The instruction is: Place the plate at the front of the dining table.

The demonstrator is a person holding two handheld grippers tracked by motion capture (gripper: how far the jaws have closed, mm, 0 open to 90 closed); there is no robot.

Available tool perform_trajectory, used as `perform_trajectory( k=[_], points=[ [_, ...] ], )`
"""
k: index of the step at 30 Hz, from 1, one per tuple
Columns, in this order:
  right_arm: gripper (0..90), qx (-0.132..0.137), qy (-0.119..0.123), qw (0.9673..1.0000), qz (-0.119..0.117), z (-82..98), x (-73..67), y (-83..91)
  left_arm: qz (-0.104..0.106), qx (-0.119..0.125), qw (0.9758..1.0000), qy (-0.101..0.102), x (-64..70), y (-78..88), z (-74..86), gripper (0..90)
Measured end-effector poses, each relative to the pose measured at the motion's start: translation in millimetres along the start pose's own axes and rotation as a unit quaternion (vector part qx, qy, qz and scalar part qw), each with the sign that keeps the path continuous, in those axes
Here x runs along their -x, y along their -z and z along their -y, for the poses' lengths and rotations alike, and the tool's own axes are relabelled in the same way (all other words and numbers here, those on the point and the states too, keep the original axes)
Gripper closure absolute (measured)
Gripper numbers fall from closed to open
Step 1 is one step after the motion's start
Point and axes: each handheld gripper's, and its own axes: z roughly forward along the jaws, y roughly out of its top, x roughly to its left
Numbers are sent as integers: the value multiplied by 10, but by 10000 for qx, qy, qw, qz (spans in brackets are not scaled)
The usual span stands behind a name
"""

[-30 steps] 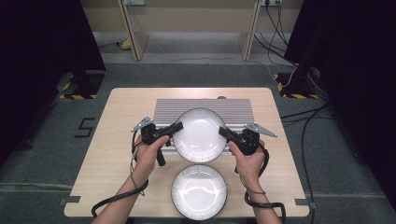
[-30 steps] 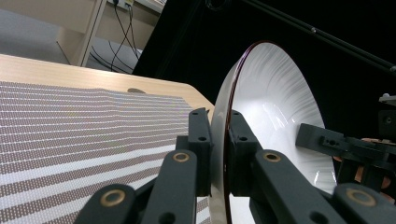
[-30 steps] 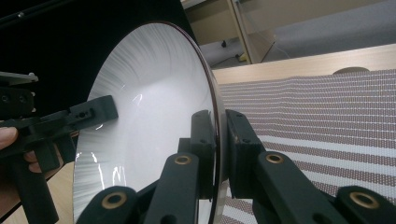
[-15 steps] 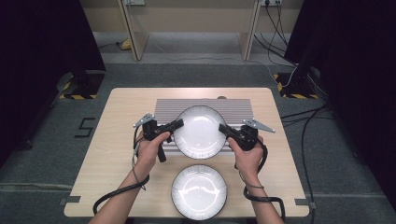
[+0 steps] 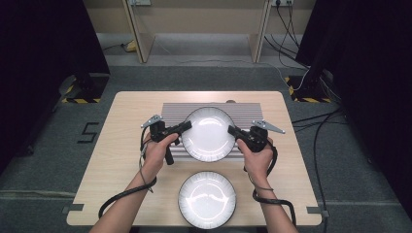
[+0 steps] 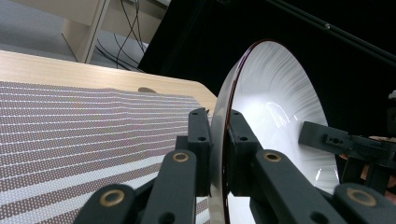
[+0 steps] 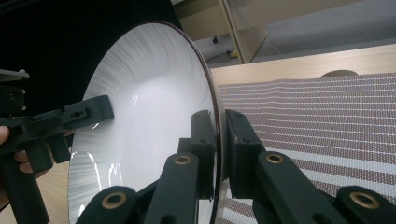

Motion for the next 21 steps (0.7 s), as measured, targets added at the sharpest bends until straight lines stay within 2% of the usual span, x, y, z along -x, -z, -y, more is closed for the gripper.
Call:
perform_trajectory(
  k=[21],
  points=[
    [829, 52, 33, 9999, 109, -99, 57, -125, -76, -18, 10000, 32, -78, -115, -89, 823]
  ],
)
